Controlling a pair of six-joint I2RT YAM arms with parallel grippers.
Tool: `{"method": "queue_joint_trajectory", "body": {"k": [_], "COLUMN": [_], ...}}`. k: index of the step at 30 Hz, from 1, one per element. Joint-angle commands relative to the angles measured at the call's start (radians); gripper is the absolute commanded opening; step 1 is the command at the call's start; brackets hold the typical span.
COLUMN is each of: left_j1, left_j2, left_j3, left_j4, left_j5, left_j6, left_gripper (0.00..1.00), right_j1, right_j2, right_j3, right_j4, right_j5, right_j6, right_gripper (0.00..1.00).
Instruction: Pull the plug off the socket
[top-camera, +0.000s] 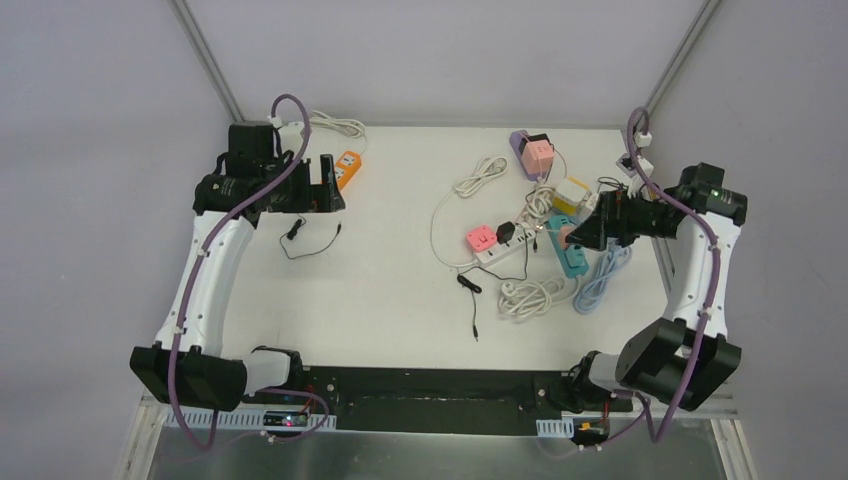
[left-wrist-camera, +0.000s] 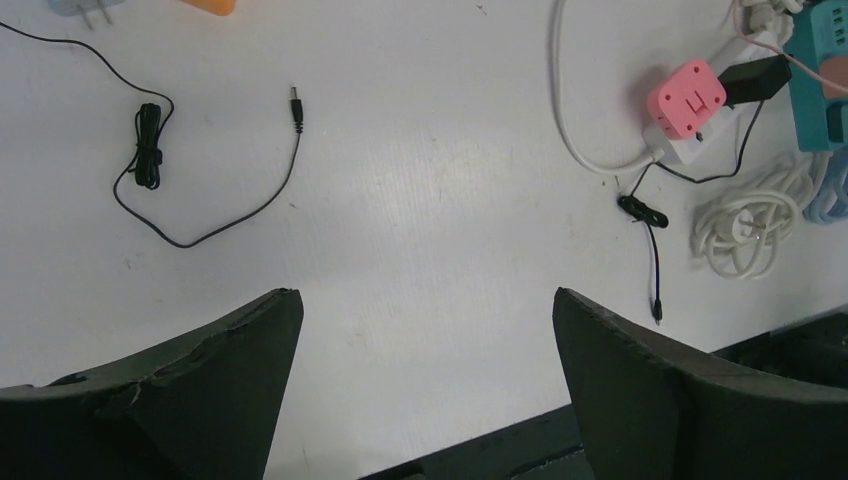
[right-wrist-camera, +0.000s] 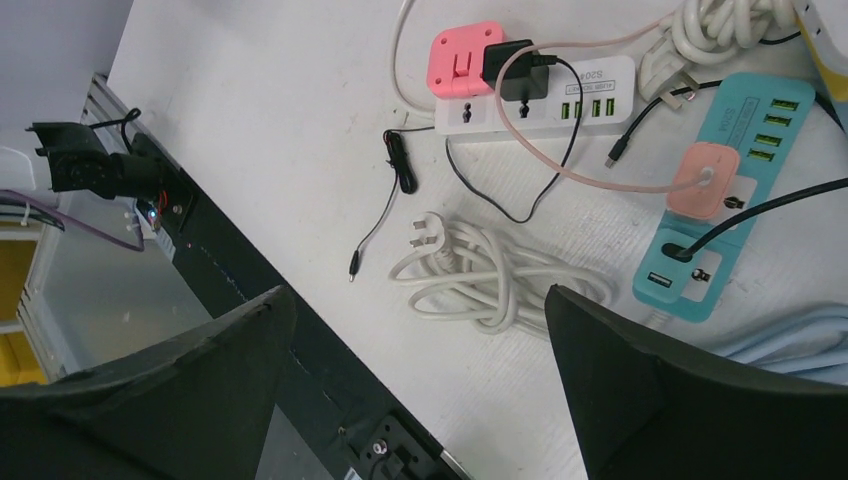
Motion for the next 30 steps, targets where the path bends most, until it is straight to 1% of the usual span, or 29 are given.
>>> {"method": "queue_joint_trajectory", "body": {"k": [1, 3, 5, 7, 10, 12, 13, 16, 17, 19, 21, 23, 25, 28, 30], "left_j1": [-0.058, -0.106, -0.144, -0.167, -0.176, -0.176, -0.176, -0.184, -0.199, -0.241, -0.265, -0.288, -0.324, -0.388, -0.409], "left_j2": [-0.044, -0.015, 0.004, 0.005, -0.011, -0.042, -0.062, -0.106, -0.12, -0.152, -0.167, -0.173, -0.187, -0.176, -0.147], "left_j3": [-0.045, -0.026, 0.002, 0.021, 0.024, -0.023, -0.062, -0.145, -0.163, -0.203, -0.23, -0.233, -0.245, -0.257, -0.239], "left_j4": [-0.02, -0.037, -0.049, -0.048, -0.035, 0.025, 0.082, 0.225, 0.25, 0.292, 0.311, 0.311, 0.313, 0.326, 0.328], "left_j5": [-0.035, -0.069, -0.058, -0.023, 0.005, 0.041, 0.075, 0.109, 0.086, 0.01, -0.006, -0.002, -0.04, -0.064, -0.046], "left_j6": [0.06, 0.078, 0.068, 0.047, -0.001, -0.055, -0.1, -0.298, -0.34, -0.376, -0.406, -0.412, -0.384, -0.276, -0.23], "left_gripper": [0.99, 0.99, 0.99, 0.99, 0.99, 0.99, 0.99, 0.99, 0.99, 0.99, 0.99, 0.99, 0.99, 0.99, 0.99], "right_j1": [-0.052, -0.084, -0.085, -0.085, -0.085, -0.085, -0.085, -0.085, -0.085, -0.085, -0.085, -0.085, -0.085, -0.086, -0.085], "right_j2": [0.108, 0.153, 0.159, 0.148, 0.093, 0.043, 0.014, -0.062, -0.08, -0.105, -0.113, -0.104, -0.105, -0.136, -0.166], "right_j3": [0.176, 0.211, 0.216, 0.209, 0.157, 0.114, 0.092, 0.042, 0.029, -0.011, -0.027, -0.011, 0.004, 0.006, -0.008], "right_j4": [-0.351, -0.379, -0.373, -0.338, -0.233, -0.151, -0.105, -0.029, -0.024, -0.017, -0.004, -0.048, -0.091, -0.117, -0.091], "right_j5": [-0.013, -0.025, -0.015, 0.006, 0.025, 0.052, 0.064, 0.075, 0.065, 0.044, 0.027, -0.005, -0.027, -0.021, 0.006], "right_j6": [-0.305, -0.292, -0.301, -0.27, -0.18, -0.111, -0.076, -0.01, -0.015, -0.044, -0.016, -0.03, -0.05, -0.07, -0.028], "right_gripper": [1.0, 1.0, 1.0, 1.0, 1.0, 1.0, 1.0, 1.0, 1.0, 1.0, 1.0, 1.0, 1.0, 1.0, 1.0]}}
